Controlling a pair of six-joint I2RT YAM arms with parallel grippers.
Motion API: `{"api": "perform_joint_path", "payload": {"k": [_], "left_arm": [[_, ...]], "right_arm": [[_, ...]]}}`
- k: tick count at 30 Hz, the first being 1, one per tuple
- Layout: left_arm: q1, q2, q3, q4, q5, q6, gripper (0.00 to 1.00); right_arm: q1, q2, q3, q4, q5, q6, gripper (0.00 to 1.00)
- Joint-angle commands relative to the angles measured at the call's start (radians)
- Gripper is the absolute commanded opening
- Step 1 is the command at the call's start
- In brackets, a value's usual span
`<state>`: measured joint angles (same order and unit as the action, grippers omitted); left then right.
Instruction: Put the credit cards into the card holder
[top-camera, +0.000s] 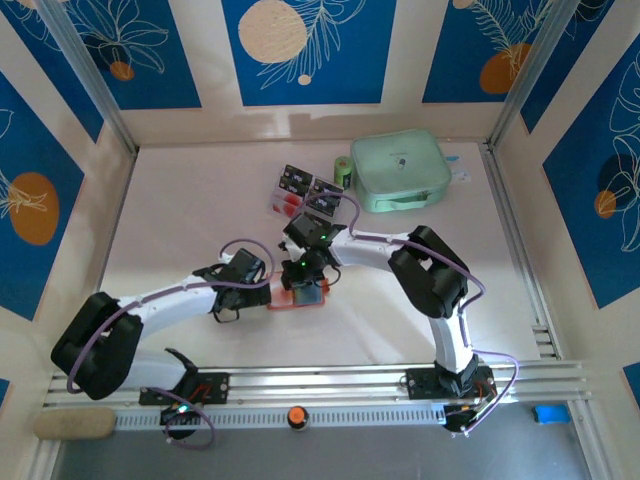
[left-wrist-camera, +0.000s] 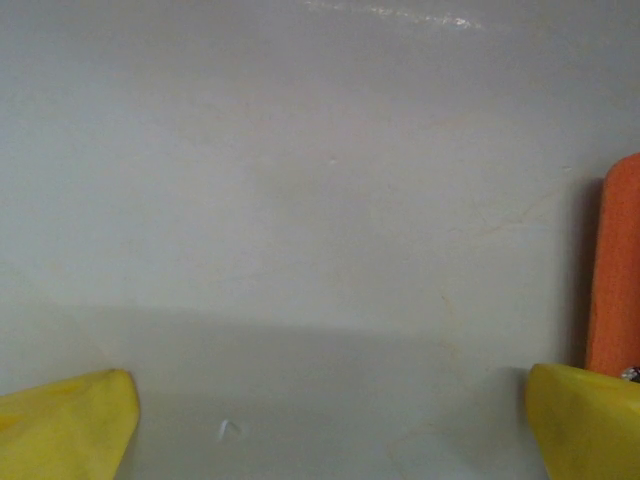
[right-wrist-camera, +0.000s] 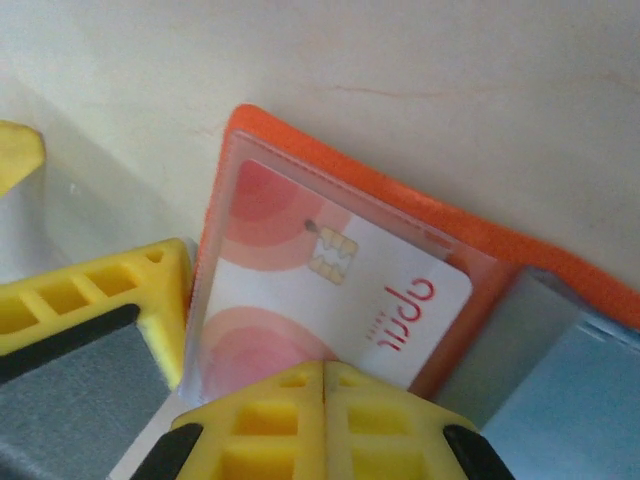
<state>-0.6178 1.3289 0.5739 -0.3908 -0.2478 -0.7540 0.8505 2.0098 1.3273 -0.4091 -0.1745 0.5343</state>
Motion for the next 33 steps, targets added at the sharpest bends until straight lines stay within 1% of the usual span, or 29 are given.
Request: {"api": "perform_joint_path", "payload": {"k": [1,6,11,17,22,33], "left_arm": [[0.008,-0.023,-0.010,-0.028,-0.020,-0.006,1.00],[0.009,-0.086,-0.005,-0.072,-0.065,-0.026,1.00],[0.009,-0.112,0.008,-0.086,-0.081,-0.027,1.00],[0.010,-0.086,0.024,-0.072,-0.068,-0.013,1.00],[0.010,-0.057,0.020,-0.045,-0.048,-0.008,1.00],[0.011,-0.010,0.016,-0.012,-0.025,0.001,1.00]], "right_arm": [[0.001,0.023,0.026,-0.021,-0.055,-0.020,0.00],[0.001,0.010,0.019,-0.016,-0.050,-0.016,0.00],[-0.008,-0.056,-0.006,-0.016,-0.022,-0.016,0.00],[-0.023,-0.114,-0.040,-0.018,0.011,-0.014,0.00],[-0.025,-0.108,-0.063,-0.020,0.030,-0.010,0.00],[-0.021,-0.093,-0.089,0.004,0.029,0.004,0.00]]}}
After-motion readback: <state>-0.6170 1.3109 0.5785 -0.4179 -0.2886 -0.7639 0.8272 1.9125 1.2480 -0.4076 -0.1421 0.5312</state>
